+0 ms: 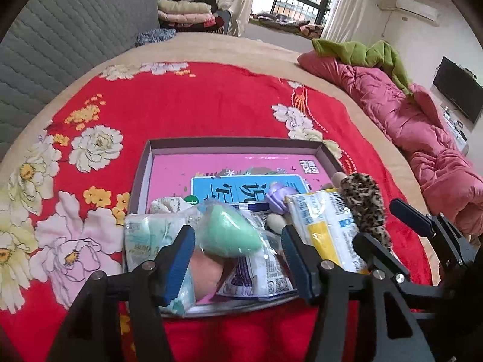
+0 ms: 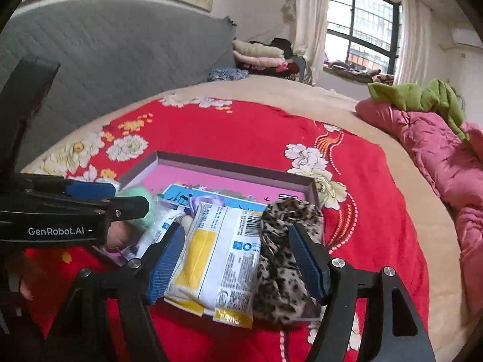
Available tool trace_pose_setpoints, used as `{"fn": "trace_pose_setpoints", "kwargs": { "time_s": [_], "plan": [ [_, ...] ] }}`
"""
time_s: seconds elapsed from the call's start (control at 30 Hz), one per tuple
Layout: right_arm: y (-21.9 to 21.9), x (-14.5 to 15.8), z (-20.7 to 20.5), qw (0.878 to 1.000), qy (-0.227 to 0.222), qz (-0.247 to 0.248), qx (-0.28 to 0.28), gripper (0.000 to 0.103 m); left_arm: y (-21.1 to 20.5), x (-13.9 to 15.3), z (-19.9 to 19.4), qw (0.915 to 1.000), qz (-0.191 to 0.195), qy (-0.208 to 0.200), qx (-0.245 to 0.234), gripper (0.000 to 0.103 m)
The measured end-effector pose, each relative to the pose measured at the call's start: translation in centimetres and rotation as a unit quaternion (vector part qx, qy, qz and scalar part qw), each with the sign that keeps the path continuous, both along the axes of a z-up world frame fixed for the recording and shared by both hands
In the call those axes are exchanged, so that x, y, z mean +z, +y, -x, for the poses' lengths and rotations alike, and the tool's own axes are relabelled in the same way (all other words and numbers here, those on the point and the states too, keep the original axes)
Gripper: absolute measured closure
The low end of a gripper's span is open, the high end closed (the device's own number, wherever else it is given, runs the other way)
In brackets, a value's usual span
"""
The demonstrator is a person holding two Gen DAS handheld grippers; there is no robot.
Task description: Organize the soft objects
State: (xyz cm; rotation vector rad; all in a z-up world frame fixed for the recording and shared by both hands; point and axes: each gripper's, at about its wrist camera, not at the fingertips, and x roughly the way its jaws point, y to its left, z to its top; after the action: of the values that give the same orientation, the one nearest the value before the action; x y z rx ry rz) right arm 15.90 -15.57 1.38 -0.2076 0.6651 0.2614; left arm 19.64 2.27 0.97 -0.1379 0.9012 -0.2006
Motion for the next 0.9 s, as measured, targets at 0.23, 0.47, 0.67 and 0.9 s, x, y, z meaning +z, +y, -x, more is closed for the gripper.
{"fn": "trace_pose_setpoints", "kwargs": {
  "time_s": [0.23, 0.47, 0.67, 0.9],
  "plan": [
    [-0.9, 1.0, 3.6, 1.000, 0.006, -0.024, -0.008, 0.030, -0.3, 1.8, 4.3, 0.9996, -0.016, -0.020, 0.007, 0.041],
    [-1.6, 0.4, 7.5, 0.998, 0.028, -0.043, -0.028, 0.030, -0.2, 1.7, 8.6, 0.9987, -0.039, -0.018, 0.028, 0.039],
    [-1.9, 0.3, 10.5, 0.997, 0.033, -0.052, -0.042, 0.029, -0.4, 1.3, 11.6, 0.9975, -0.058, -0.018, 0.036, 0.039],
    [-1.0, 0.2, 13.1, 0.998, 0.029, -0.039, -0.041, 0.029, -1.5, 0.9, 14.4, 0.9966, -0.070, -0.014, 0.039, 0.039]
  ]
}}
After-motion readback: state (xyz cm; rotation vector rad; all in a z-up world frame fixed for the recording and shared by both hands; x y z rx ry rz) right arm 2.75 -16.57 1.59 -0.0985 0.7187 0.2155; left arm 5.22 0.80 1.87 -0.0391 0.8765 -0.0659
